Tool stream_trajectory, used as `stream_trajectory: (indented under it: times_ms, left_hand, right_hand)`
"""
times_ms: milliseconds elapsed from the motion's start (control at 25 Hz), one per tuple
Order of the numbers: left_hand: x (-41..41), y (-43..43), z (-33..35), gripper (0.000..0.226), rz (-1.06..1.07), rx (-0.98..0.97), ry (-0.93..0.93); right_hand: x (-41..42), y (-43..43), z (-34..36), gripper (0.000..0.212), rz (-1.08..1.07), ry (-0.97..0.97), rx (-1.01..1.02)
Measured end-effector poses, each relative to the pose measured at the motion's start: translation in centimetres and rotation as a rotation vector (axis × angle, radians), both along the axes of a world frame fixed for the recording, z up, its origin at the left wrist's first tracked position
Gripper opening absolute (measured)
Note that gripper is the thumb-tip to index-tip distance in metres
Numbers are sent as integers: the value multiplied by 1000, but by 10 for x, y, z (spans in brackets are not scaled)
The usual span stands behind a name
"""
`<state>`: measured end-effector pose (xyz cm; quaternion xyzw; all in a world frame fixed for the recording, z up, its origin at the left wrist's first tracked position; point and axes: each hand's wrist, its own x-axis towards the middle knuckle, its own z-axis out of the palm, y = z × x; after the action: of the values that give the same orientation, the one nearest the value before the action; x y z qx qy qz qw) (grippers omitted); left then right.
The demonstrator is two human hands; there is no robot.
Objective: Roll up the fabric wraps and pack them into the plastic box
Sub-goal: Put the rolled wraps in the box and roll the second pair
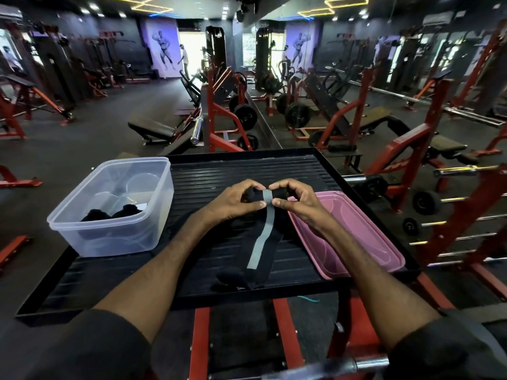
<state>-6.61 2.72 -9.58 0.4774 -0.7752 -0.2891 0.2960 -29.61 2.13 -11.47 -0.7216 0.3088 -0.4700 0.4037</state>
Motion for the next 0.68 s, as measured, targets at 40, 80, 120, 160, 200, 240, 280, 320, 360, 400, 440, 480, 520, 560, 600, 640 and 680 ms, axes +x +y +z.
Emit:
stream_trajectory:
  times_ms: [40, 80, 120, 160, 200, 240, 280, 320, 360, 400, 440, 480, 520, 560, 600, 640, 680]
  left_hand:
    - [1, -1, -2, 42, 2, -35, 0]
    - [2, -2, -4, 42, 1, -71, 7]
    - [2, -4, -7, 43, -3, -112, 13]
    - [2, -4, -10, 43, -10, -162, 15]
    - [1, -2, -13, 44, -10, -211, 20]
    - [-1, 0, -16, 44, 1, -260, 27]
    - [-3, 2, -17, 43, 17, -310, 36]
    - [-5, 4, -19, 43, 33, -355, 46]
    - [-7, 6, -20, 42, 48, -397, 58]
    - [-10, 7, -22, 41, 75, -444, 65]
    - [-11, 8, -23, 39, 107, -490, 73]
    - [-11, 9, -24, 38, 136, -527, 82]
    - [-11, 10, -25, 37, 156, -556, 97]
    - [-11, 12, -24, 36, 170, -584, 114]
    - [-11, 13, -23, 36, 184, -615, 129]
    - [-10, 13, -22, 35, 188, -638, 153]
    - [-10, 13, -20, 34, 188, -659, 187]
  right_hand:
    - [0, -1, -1, 29, 4, -5, 4]
    - [1, -1, -2, 30, 3, -5, 11]
    - [1, 1, -2, 31, 2, -6, 30]
    - [1, 2, 0, 33, -1, -17, 70]
    - [2, 4, 3, 36, 13, -54, 142]
    - [1, 4, 7, 38, 34, -116, 247]
    - [2, 5, 12, 39, 58, -204, 371]
    - [3, 4, 15, 36, 60, -282, 475]
    - [4, 3, 16, 32, 26, -316, 545]
    - [5, 1, 14, 28, -25, -294, 584]
    - [5, 0, 11, 24, -63, -246, 601]
    - [6, -1, 7, 21, -72, -193, 601]
    - [7, -1, 4, 22, -56, -143, 594]
    - [7, -1, 2, 26, -31, -91, 579]
    - [8, -1, 3, 31, -9, -44, 559]
    - [9, -2, 4, 35, 1, 1, 528]
    - [11, -3, 8, 38, 4, 26, 491]
